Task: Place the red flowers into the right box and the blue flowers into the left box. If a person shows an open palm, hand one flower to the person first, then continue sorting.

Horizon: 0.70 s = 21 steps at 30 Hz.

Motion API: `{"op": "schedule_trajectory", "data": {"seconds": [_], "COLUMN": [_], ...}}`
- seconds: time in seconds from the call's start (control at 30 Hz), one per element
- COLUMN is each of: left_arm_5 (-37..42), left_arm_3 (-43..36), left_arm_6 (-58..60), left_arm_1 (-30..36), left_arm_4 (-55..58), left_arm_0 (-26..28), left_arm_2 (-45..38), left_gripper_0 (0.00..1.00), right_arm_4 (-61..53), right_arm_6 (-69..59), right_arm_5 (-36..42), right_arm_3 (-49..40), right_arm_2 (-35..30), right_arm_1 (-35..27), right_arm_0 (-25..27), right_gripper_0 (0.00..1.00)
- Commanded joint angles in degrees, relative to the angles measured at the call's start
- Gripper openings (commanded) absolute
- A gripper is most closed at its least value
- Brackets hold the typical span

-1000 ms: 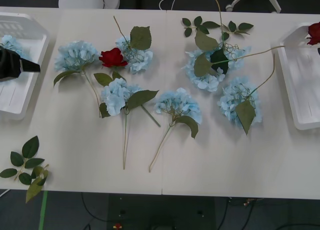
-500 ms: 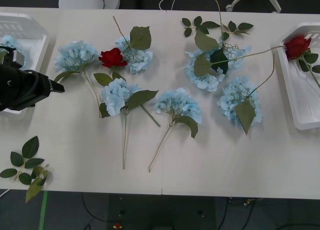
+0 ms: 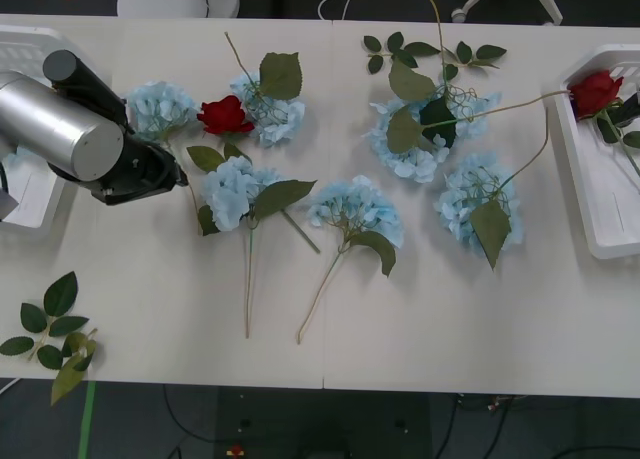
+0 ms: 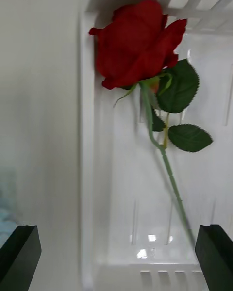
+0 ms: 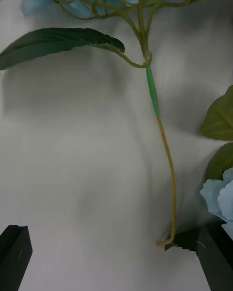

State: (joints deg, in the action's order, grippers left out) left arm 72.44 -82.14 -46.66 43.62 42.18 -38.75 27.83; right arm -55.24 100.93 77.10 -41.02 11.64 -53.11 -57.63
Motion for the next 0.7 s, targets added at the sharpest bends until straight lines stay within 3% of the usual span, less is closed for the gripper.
{"op": "schedule_trajectory", "data": {"seconds": [0.03, 0.3, 0.7], "left_arm_5": [-2.92, -9.33, -15.04], "left_arm_3": [6.21, 14.91, 24.75], "left_arm_6": [-1.85, -2.99, -6.69], "left_arm_1": [-3.19, -6.53, -9.78], "left_arm_4": [-0.34, -2.27, -5.26], "left_arm_0": [-5.90, -10.12, -11.97], "left_arm_2": [3.54, 5.92, 8.82], "left_gripper_0": [1.00, 1.00, 1.00], "right_arm_4": [-3.47, -1.97, 1.37], "right_arm_6": [-13.92, -30.36, -43.01], "right_arm_5": [5.69, 10.35, 14.13], "right_arm_3": [-3.98, -3.98, -2.92], "right_arm_2": [2.51, 5.50, 12.36], "right_arm_1": [-1.65, 5.21, 13.73], "right_arm_0": [-1.52, -4.68, -6.70], "right_gripper_0": [0.94, 0.95, 0.99]}}
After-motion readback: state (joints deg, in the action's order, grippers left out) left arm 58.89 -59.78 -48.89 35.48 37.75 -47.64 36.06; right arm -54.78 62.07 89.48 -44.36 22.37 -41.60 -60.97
